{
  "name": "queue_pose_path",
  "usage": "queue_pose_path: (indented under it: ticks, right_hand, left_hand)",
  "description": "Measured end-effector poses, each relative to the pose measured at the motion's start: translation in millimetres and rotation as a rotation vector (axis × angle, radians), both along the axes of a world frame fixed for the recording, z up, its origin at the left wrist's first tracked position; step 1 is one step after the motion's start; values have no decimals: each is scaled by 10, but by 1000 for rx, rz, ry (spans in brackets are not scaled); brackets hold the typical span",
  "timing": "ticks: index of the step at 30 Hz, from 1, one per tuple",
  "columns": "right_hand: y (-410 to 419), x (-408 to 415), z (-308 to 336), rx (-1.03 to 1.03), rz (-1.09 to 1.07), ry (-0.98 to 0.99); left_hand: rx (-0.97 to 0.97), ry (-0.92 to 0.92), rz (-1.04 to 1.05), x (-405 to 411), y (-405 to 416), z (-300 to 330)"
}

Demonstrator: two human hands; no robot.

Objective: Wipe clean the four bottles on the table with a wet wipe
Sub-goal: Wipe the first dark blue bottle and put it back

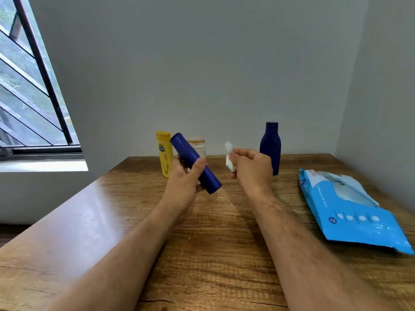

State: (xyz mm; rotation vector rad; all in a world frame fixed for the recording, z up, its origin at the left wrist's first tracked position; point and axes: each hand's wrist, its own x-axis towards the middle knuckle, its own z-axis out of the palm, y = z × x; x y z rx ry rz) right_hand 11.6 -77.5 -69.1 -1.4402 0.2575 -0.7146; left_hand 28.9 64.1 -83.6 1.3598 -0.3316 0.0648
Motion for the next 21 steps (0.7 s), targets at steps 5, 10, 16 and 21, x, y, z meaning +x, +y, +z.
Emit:
queue_pose_path:
  ticks: [5, 10, 16, 21]
  right_hand:
    - [-20, 24, -4, 1, -93, -6]
    - [-83, 51, -13, 24, -194, -21]
    - [-189, 57, -35, 77, -251, -60]
    - [-169, 47, -38, 90, -338, -117]
  left_hand:
    - [364, -154, 204, 67, -124, -143]
    - [610, -304, 346, 87, -303, -112]
    - [725, -314, 417, 88, -649, -129]
    - [660, -192, 473, 152, -930, -170]
